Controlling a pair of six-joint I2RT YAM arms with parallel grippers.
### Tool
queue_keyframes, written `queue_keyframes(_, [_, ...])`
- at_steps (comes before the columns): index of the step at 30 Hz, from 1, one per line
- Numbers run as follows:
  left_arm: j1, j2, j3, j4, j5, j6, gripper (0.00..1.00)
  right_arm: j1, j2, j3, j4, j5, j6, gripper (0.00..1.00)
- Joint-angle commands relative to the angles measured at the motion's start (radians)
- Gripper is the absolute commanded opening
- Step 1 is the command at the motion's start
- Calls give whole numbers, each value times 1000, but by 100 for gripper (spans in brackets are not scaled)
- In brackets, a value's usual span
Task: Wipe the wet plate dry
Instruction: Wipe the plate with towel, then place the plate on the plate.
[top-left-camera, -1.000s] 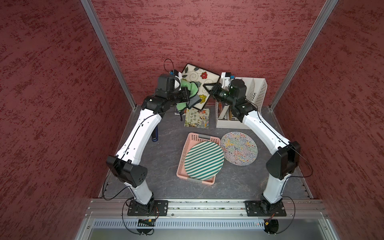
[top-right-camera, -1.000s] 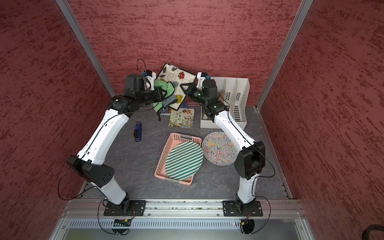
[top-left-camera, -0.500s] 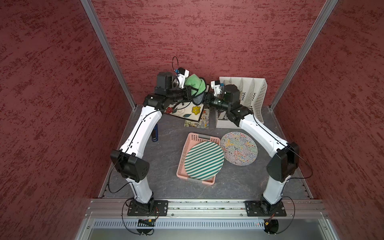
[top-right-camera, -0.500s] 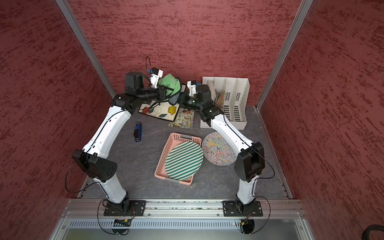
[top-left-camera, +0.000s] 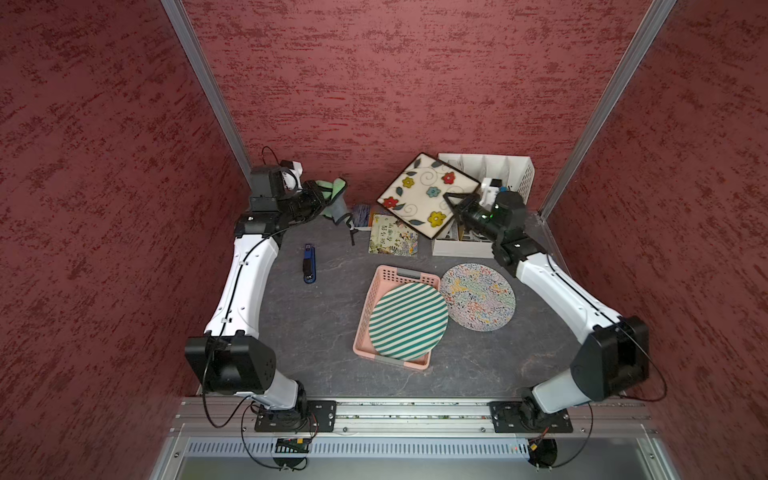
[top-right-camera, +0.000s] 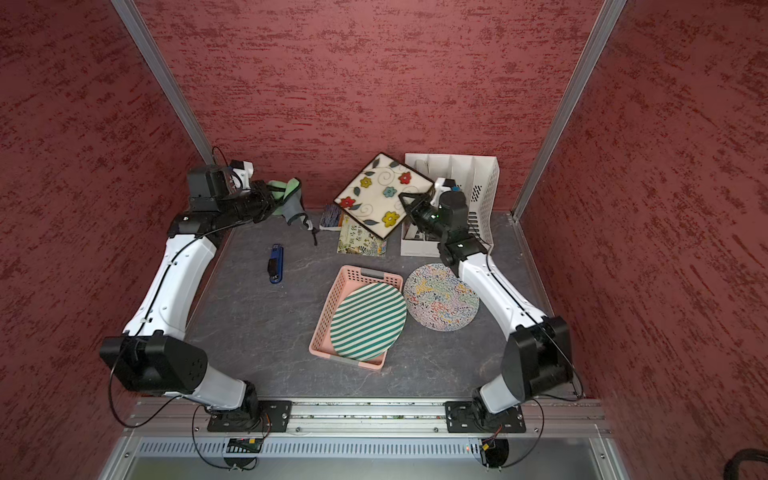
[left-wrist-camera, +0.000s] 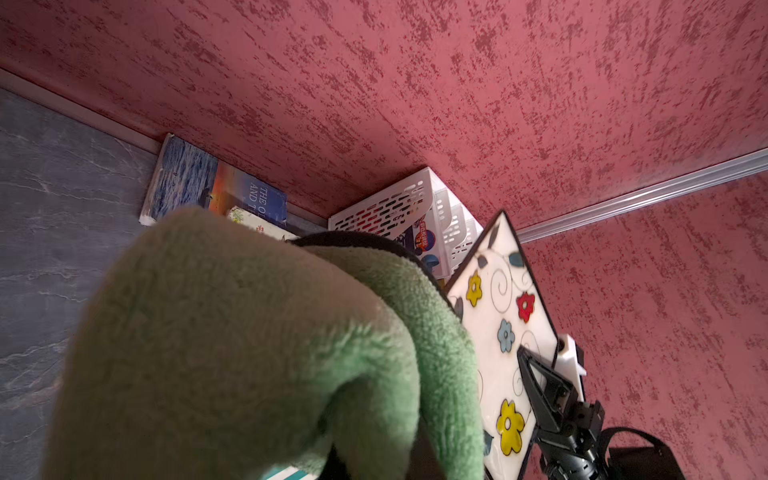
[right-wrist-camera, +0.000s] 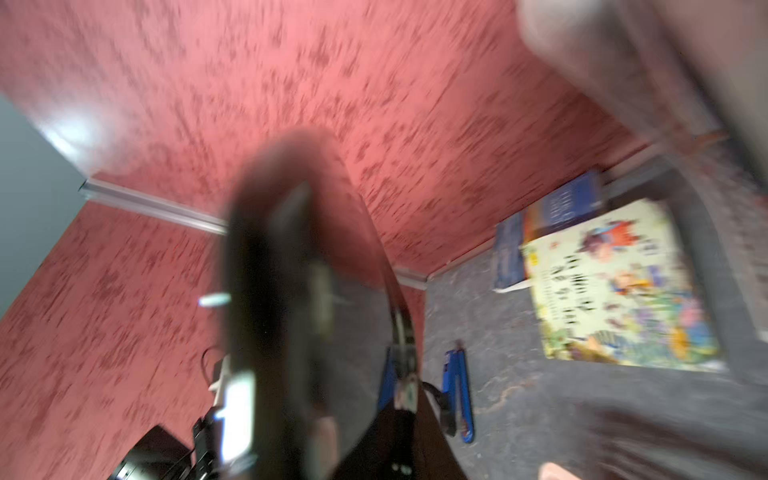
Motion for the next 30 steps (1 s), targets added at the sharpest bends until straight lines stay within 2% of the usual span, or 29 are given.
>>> queue_keyframes(1, [-11,-69,31,86,-18,-13,0,-80,-280,-119,43,135,-23,0])
queue_keyframes(3, [-20,-75,27,91,-40,14,0,-88,-474,-273,-106,254,-18,0])
queue_keyframes(7, [-32,-53,28,109,-29,35,0,-96,-754,-407,-460,501,-3,0])
queue_keyframes(8, [-36,-45,32,112,-23,40,0,-104,-797,-429,-515,541,0,0])
queue_keyframes(10, [-46,-26,44,117,-7,50,0,-125,-841,-479,-546,539,-25,0])
queue_keyframes(14, [-64,-9,54,110,16,72,0,-187,-798,-547,-538,442,-60,0])
queue_keyframes(18, [-93,-21,44,94,17,106,0,-211,-685,-617,-376,264,-50,0])
queue_keyframes(21, [-107,-29,30,91,13,116,0,-212,-587,-639,-337,183,-26,0])
queue_keyframes(24, [-110,-27,27,92,13,113,0,-212,-541,-678,-311,164,-14,0])
queue_keyframes(28, [-111,-15,29,103,17,110,0,-212,-496,-749,-408,206,-7,0])
queue_keyframes(30, [-112,-11,25,109,20,111,0,-212,-464,-801,-410,228,-28,8])
